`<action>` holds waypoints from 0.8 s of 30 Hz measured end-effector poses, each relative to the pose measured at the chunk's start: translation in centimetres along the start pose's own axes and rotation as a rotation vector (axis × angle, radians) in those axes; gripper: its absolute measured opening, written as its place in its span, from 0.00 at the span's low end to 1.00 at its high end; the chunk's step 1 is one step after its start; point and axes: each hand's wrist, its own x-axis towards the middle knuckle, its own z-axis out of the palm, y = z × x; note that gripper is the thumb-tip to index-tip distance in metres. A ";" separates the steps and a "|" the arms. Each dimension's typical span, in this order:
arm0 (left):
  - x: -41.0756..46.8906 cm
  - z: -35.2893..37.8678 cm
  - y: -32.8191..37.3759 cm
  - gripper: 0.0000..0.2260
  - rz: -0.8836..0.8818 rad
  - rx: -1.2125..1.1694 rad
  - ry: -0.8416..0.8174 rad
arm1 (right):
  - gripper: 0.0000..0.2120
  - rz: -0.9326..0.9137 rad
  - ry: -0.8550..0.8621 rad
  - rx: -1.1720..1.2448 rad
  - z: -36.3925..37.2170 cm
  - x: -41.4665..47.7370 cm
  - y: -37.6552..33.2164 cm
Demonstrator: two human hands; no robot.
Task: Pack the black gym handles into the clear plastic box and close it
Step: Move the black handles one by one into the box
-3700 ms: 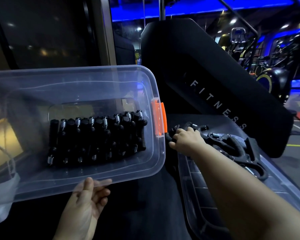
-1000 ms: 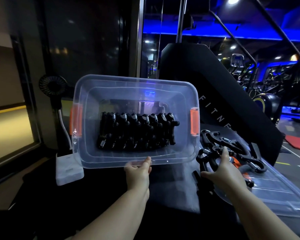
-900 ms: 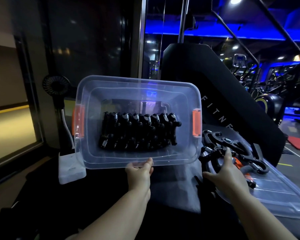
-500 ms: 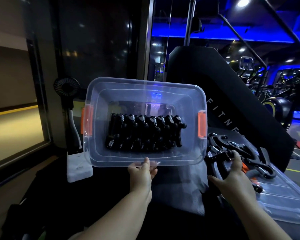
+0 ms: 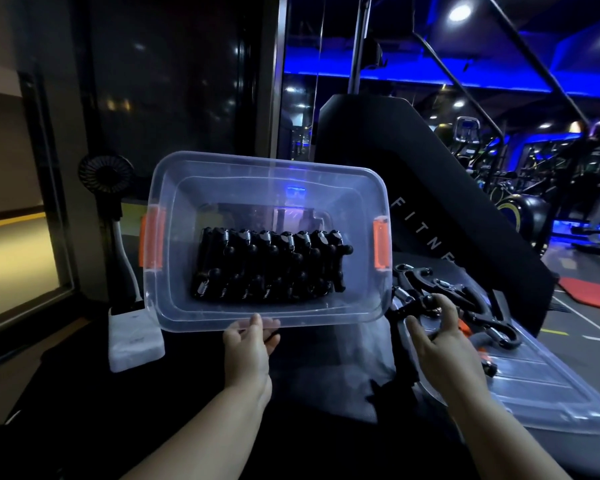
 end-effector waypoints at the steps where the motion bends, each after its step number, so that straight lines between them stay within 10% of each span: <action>1: 0.0 0.0 0.2 0.05 -0.002 -0.008 -0.010 | 0.28 -0.006 -0.003 0.014 0.1 0.2 -0.1; 24: 0.8 -1.8 1.3 0.05 -0.082 -0.122 -0.211 | 0.17 -0.256 0.313 0.155 -2.7 0.6 -4.2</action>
